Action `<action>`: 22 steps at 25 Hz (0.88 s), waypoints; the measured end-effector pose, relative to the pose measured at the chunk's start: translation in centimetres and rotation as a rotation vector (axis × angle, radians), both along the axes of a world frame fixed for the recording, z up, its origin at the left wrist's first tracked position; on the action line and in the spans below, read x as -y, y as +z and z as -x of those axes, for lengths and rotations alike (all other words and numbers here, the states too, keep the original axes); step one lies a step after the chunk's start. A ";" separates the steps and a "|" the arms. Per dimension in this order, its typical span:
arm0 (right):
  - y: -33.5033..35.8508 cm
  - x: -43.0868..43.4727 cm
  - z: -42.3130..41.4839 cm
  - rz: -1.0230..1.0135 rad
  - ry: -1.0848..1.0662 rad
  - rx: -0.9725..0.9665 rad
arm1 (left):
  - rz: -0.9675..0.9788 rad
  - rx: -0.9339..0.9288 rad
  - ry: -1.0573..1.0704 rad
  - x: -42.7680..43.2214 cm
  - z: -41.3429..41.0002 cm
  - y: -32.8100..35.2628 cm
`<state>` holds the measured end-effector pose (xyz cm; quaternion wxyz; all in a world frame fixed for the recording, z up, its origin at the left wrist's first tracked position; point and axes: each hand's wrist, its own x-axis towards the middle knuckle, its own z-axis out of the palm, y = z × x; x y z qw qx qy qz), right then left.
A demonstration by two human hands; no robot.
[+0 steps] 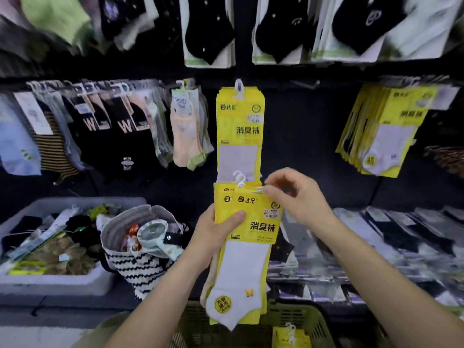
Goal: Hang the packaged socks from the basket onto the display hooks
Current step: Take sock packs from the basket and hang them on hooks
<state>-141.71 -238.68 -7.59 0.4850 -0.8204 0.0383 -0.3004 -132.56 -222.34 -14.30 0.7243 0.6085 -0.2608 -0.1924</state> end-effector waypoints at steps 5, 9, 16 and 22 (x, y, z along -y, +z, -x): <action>4.4 0.2 -2.5 0.167 0.080 -0.124 | 0.031 0.048 0.034 -0.5 -1.5 2.1; 6.5 0.3 -4.3 0.272 0.088 -0.162 | 0.069 0.034 0.046 -0.4 -2.7 3.4; 8.1 0.3 -5.9 0.227 0.037 -0.115 | 0.128 -0.044 0.039 0.8 -3.8 5.1; 7.5 0.5 -5.8 0.416 -0.043 -0.173 | 0.156 -0.117 0.041 0.9 -3.7 4.1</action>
